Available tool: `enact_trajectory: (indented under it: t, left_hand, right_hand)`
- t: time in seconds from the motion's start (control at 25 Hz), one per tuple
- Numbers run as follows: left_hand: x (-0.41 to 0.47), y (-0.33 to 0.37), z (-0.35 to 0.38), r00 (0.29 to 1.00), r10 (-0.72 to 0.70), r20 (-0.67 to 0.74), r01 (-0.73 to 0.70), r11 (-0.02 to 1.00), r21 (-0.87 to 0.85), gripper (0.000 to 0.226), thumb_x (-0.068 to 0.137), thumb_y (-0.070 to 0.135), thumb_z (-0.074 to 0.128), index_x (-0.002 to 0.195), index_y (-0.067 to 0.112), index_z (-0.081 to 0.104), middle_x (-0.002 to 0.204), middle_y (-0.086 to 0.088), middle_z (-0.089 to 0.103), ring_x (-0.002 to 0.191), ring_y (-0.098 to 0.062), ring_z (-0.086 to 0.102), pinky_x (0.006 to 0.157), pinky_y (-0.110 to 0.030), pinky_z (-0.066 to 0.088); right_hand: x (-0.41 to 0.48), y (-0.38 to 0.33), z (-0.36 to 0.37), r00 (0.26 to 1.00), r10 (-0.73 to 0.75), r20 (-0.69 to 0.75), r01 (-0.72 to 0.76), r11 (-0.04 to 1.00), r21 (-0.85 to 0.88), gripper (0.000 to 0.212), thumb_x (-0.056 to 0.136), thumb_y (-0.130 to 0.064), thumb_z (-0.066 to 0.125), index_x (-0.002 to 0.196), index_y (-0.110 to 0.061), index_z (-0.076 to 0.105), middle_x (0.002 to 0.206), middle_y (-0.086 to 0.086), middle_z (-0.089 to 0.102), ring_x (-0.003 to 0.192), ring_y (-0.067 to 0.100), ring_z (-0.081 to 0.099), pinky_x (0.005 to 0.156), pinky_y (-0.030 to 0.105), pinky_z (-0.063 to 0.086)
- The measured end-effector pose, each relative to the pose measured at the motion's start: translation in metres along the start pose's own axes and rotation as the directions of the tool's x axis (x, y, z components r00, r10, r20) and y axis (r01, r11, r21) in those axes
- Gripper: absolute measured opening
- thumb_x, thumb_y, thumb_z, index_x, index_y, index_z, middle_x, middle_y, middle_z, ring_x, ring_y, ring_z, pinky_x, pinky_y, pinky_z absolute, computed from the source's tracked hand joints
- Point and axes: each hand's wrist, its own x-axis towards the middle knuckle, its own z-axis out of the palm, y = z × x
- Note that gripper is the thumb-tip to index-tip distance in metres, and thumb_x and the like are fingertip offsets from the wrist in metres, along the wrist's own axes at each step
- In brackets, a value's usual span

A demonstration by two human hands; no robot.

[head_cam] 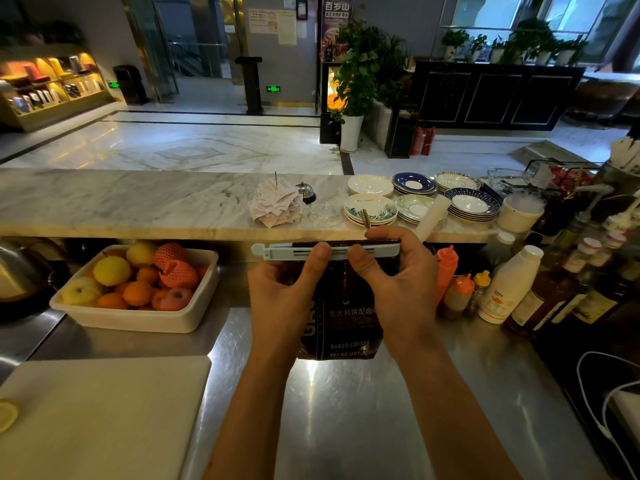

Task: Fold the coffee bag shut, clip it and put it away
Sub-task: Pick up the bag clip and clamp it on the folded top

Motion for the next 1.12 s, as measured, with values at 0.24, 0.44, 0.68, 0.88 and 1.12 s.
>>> enact_trajectory:
  t: [0.24, 0.44, 0.68, 0.88, 1.12]
  left_hand:
    - [0.003, 0.000, -0.005, 0.998, 0.057, -0.016, -0.058, 0.998, -0.034, 0.023, 0.081, 0.029, 0.063, 0.094, 0.013, 0.072, 0.088, 0.001, 0.079, 0.086, -0.017, 0.076, 0.072, -0.025, 0.059]
    - [0.008, 0.004, -0.006, 1.000, 0.007, -0.016, -0.008, 0.996, -0.093, 0.022, 0.077, 0.031, 0.064, 0.091, 0.015, 0.071, 0.081, 0.005, 0.079, 0.080, -0.012, 0.076, 0.067, -0.022, 0.058]
    - [0.010, 0.003, -0.010, 0.991, -0.018, -0.136, -0.003, 0.988, -0.152, 0.032, 0.079, 0.042, 0.063, 0.083, 0.011, 0.073, 0.076, -0.002, 0.077, 0.073, -0.017, 0.074, 0.066, -0.029, 0.060]
    - [0.015, 0.002, -0.017, 0.983, -0.013, -0.184, -0.017, 0.987, -0.161, 0.036, 0.079, 0.041, 0.062, 0.085, 0.006, 0.069, 0.073, 0.000, 0.076, 0.071, -0.015, 0.074, 0.063, -0.027, 0.059]
    - [0.014, -0.002, -0.022, 0.996, 0.006, 0.085, -0.004, 1.000, -0.019, 0.033, 0.075, 0.030, 0.066, 0.107, 0.020, 0.064, 0.099, 0.007, 0.077, 0.097, -0.010, 0.073, 0.076, -0.022, 0.058]
  right_hand:
    - [0.004, -0.002, 0.003, 0.997, -0.017, 0.069, 0.014, 0.999, 0.043, 0.021, 0.080, -0.021, 0.068, 0.100, -0.019, 0.062, 0.095, 0.007, 0.069, 0.087, 0.014, 0.070, 0.067, 0.022, 0.056]
    - [0.009, -0.001, 0.000, 0.993, -0.006, 0.115, -0.003, 0.997, 0.077, 0.013, 0.090, -0.013, 0.059, 0.104, -0.013, 0.060, 0.095, 0.010, 0.071, 0.088, 0.021, 0.072, 0.068, 0.028, 0.059]
    - [0.007, 0.003, 0.001, 0.990, 0.003, 0.143, -0.005, 1.000, 0.014, 0.031, 0.083, -0.031, 0.062, 0.109, -0.013, 0.060, 0.095, 0.005, 0.073, 0.088, 0.017, 0.072, 0.071, 0.028, 0.059]
    - [0.004, 0.018, -0.010, 0.962, 0.071, 0.264, -0.053, 0.996, -0.073, 0.027, 0.090, -0.021, 0.059, 0.110, -0.005, 0.066, 0.099, 0.008, 0.075, 0.095, 0.018, 0.072, 0.077, 0.029, 0.058]
    - [0.013, 0.019, -0.001, 0.999, 0.013, 0.040, -0.011, 0.999, -0.050, 0.013, 0.093, -0.013, 0.059, 0.092, -0.006, 0.070, 0.084, 0.011, 0.075, 0.081, 0.028, 0.072, 0.072, 0.046, 0.060]
